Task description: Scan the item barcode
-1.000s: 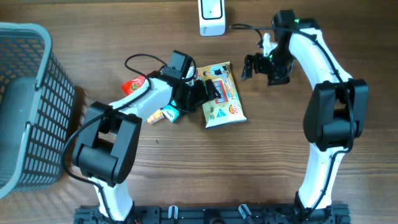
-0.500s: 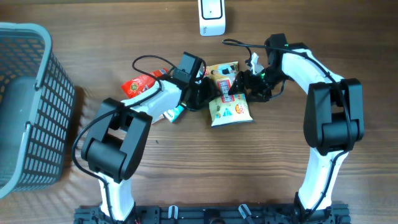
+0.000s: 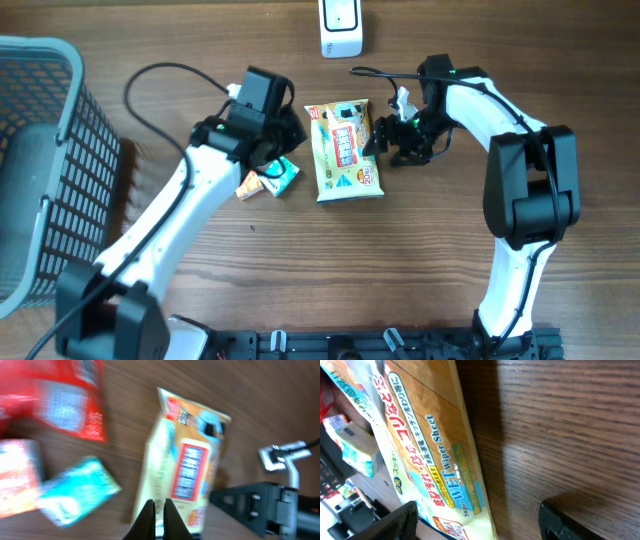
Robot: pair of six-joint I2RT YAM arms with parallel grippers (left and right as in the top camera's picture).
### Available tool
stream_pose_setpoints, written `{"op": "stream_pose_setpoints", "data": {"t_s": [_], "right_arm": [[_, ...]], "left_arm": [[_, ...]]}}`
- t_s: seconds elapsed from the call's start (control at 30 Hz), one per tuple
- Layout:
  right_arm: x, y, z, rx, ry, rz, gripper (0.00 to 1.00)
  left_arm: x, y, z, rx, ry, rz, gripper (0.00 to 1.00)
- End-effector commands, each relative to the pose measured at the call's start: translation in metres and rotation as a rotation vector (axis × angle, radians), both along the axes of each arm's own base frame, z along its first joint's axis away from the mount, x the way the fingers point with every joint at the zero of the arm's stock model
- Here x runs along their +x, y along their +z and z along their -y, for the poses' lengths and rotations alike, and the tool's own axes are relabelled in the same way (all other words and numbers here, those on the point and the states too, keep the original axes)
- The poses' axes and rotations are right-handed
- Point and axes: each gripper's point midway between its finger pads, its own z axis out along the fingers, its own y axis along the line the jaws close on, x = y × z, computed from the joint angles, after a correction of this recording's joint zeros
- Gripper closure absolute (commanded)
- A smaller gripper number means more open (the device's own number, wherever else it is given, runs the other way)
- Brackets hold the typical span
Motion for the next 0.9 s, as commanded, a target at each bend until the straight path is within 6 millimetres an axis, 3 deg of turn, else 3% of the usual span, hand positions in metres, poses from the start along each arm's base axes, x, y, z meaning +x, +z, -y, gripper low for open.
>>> {"op": "stream_pose_setpoints", "data": {"t_s": [0.0, 0.03, 0.07, 0.1, 0.17, 0.27, 0.37, 0.57, 0.63, 0.67, 0.77, 0.87], "right_arm": [[0.015, -0.002, 0.008, -0.041, -0.021, 0.021, 0.2], [0.017, 0.005, 0.003, -0.004, -0.009, 0.033, 0.2], [0.019, 0.011, -0.004, 0.047, 0.01, 0.049, 0.25], [0.02, 0.012, -0.01, 0.065, 0.021, 0.064, 0.39], [0.015, 0.004, -0.015, 0.03, 0.048, 0.065, 0.44], [0.012, -0.013, -0.02, -0.027, 0.035, 0.073, 0.35], [0.01, -0.014, -0.025, -0.025, 0.047, 0.076, 0.3], [0.003, -0.038, -0.054, -0.05, 0.031, 0.032, 0.29], [0.003, -0.047, -0.055, -0.053, 0.022, 0.021, 0.53], [0.004, -0.053, -0.051, -0.078, 0.02, 0.02, 0.92], [0.011, -0.055, -0.041, -0.141, 0.01, 0.042, 0.96], [0.027, -0.03, -0.022, -0.177, -0.023, 0.068, 0.96]], "left_arm": [[0.003, 0.027, -0.025, 0.141, 0.011, 0.088, 0.96], [0.0, 0.018, -0.019, 0.11, -0.008, 0.055, 0.76], [-0.002, 0.006, -0.009, 0.062, -0.013, 0.012, 0.37], [0.001, -0.012, 0.009, -0.01, -0.055, -0.037, 0.0], [0.003, -0.037, 0.042, -0.138, -0.141, -0.106, 0.0], [0.004, -0.074, 0.063, -0.217, -0.194, -0.189, 0.0], [0.002, -0.103, 0.052, -0.182, -0.157, -0.261, 0.0], [0.001, -0.115, 0.007, -0.119, -0.035, -0.336, 0.07], [0.001, -0.116, -0.002, -0.107, -0.011, -0.351, 0.06], [0.001, -0.117, -0.003, -0.106, -0.01, -0.352, 0.06], [0.002, -0.118, -0.008, -0.079, 0.003, -0.347, 0.06], [-0.001, -0.119, -0.01, -0.068, 0.007, -0.359, 0.05]]}}
